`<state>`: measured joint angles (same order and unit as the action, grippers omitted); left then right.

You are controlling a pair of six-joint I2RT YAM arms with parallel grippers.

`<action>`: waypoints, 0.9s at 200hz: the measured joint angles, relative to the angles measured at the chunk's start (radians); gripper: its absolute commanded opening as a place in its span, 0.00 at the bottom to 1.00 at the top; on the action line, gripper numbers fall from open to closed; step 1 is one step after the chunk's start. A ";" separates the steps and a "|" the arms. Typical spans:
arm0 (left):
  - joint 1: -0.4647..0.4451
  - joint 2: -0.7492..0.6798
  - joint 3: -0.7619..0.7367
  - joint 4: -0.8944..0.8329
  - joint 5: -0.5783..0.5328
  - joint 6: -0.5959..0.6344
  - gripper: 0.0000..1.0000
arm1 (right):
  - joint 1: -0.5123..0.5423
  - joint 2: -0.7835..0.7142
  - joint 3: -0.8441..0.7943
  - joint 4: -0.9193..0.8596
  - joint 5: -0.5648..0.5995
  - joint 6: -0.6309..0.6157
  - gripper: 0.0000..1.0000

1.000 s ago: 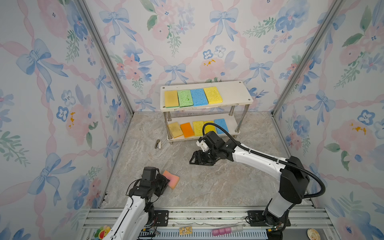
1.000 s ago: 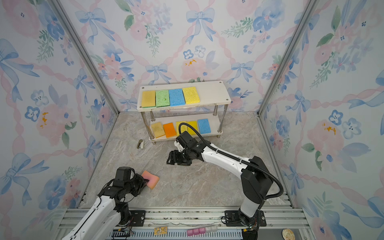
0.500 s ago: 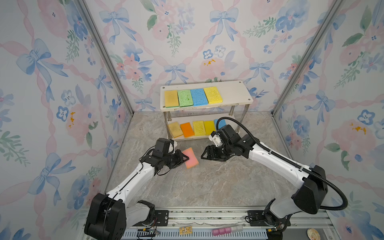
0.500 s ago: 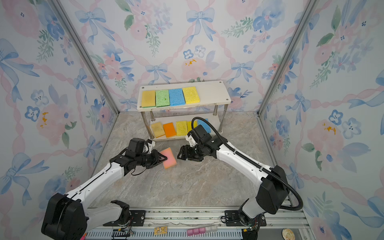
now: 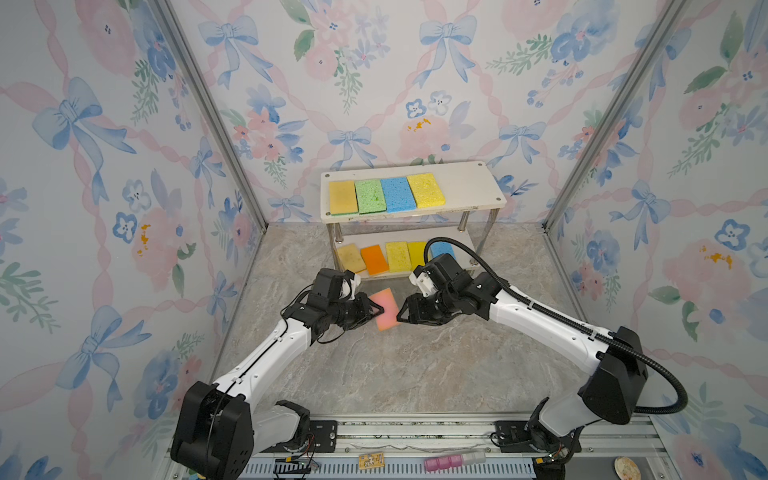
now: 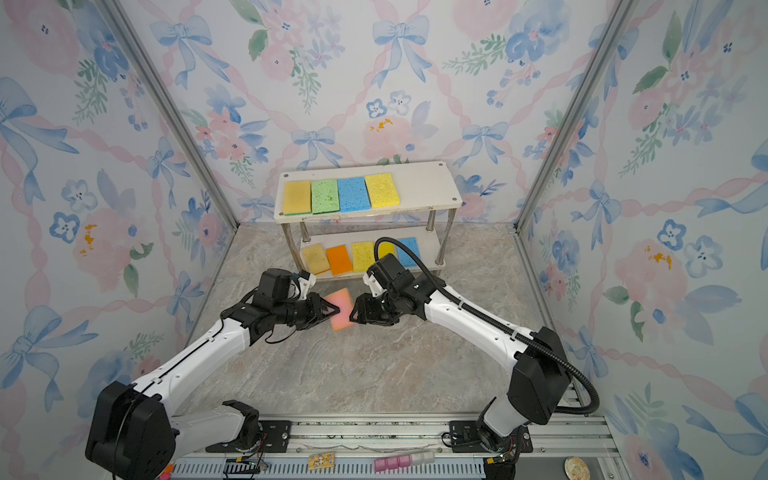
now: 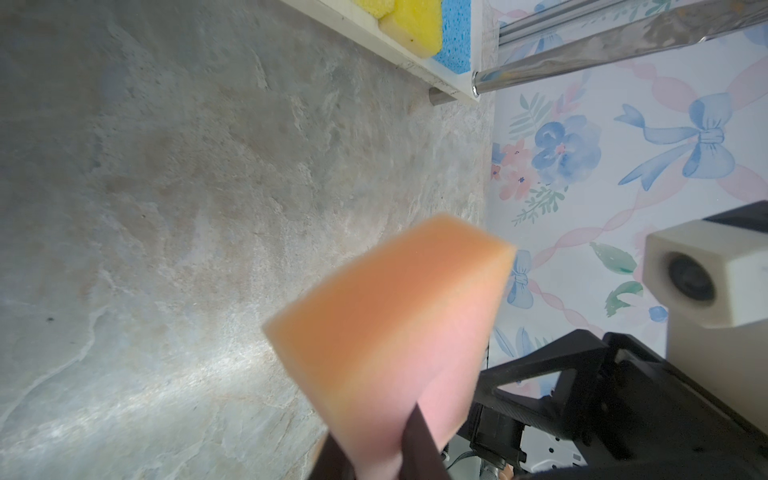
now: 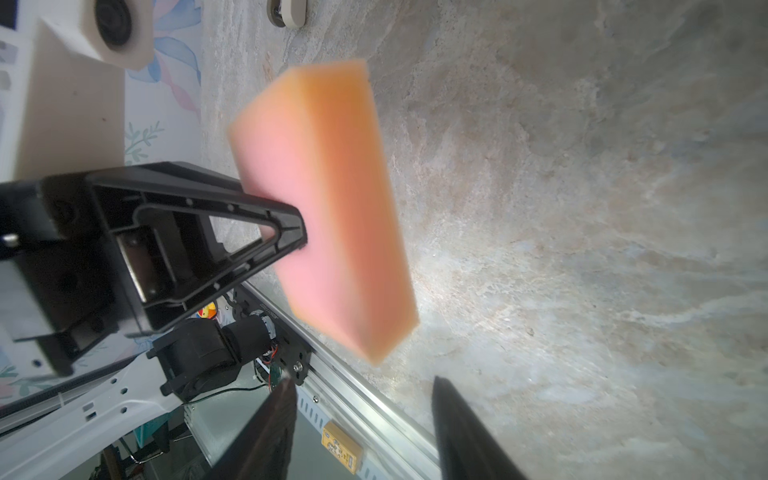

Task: Place and organize the cleaning sponges onto the shelf
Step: 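Grasp the pink sponge with the right gripper and open the left gripper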

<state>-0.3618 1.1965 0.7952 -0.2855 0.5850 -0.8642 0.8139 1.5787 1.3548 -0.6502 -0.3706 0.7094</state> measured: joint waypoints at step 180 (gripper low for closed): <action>-0.005 -0.022 -0.001 0.003 0.004 -0.031 0.13 | 0.014 0.032 0.006 0.038 -0.003 0.023 0.17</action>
<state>-0.3672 1.1748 0.7944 -0.2825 0.5892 -0.8948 0.8280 1.6108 1.3613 -0.6121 -0.3740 0.7326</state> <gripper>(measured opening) 0.131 0.193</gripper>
